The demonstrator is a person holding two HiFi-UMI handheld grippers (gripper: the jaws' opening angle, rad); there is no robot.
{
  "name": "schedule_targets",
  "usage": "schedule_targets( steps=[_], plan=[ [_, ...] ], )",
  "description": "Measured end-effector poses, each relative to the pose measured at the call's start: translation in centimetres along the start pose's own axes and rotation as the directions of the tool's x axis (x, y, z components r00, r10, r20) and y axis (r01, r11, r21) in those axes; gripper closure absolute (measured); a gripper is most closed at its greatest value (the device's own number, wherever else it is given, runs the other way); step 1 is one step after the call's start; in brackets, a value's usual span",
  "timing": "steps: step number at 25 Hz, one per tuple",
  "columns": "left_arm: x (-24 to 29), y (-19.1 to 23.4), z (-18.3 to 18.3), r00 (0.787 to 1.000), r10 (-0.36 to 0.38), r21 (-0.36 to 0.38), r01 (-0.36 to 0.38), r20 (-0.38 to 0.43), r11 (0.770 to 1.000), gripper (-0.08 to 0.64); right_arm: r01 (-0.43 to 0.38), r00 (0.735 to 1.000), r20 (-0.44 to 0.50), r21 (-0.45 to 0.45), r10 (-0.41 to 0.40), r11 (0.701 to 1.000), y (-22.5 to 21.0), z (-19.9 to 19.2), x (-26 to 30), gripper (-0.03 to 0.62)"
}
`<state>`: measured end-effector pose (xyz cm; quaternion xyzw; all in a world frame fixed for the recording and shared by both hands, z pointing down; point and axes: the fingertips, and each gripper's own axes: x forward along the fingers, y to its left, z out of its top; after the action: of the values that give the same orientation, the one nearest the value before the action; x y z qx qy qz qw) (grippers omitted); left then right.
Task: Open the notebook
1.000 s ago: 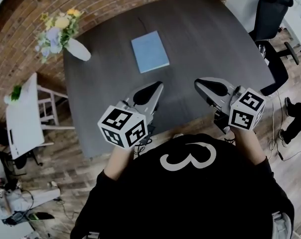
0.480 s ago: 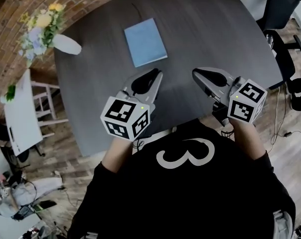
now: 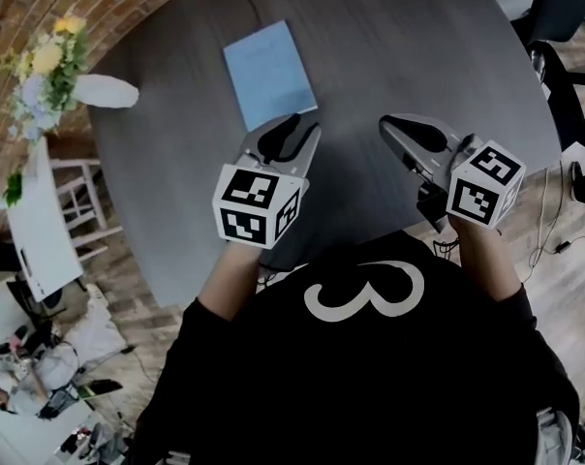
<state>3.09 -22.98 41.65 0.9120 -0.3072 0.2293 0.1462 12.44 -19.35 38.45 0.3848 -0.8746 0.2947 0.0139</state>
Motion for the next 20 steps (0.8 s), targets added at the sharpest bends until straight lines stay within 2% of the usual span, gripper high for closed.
schedule_targets(
  steps=[3,7,11,17,20],
  plan=[
    [2.0,0.7,-1.0,0.999,0.029,0.021,-0.028,-0.041,0.999,0.405,0.017,1.0,-0.015,0.023,-0.017,1.0,-1.7,-0.4,0.0,0.591],
    [4.4,2.5,-2.4,0.99,0.109,0.101,-0.1,-0.092,0.99,0.394,0.036,0.999,-0.022,0.056,-0.035,0.998,-3.5,-0.9,-0.1,0.591],
    [6.3,3.6,-3.6,0.978,0.158,0.165,-0.134,-0.136,0.977,0.368,0.061,0.998,-0.024,0.081,-0.059,0.995,-4.9,-1.3,-0.5,0.591],
    [7.8,4.4,-4.6,0.962,0.22,0.191,-0.189,-0.16,0.963,0.342,0.075,0.997,-0.015,0.112,-0.073,0.991,-5.5,-2.1,-0.8,0.591],
    [8.3,4.9,-5.0,0.95,0.264,0.237,-0.221,-0.169,0.946,0.337,0.077,0.997,-0.018,0.119,-0.075,0.99,-5.6,-2.5,-0.8,0.591]
  ],
)
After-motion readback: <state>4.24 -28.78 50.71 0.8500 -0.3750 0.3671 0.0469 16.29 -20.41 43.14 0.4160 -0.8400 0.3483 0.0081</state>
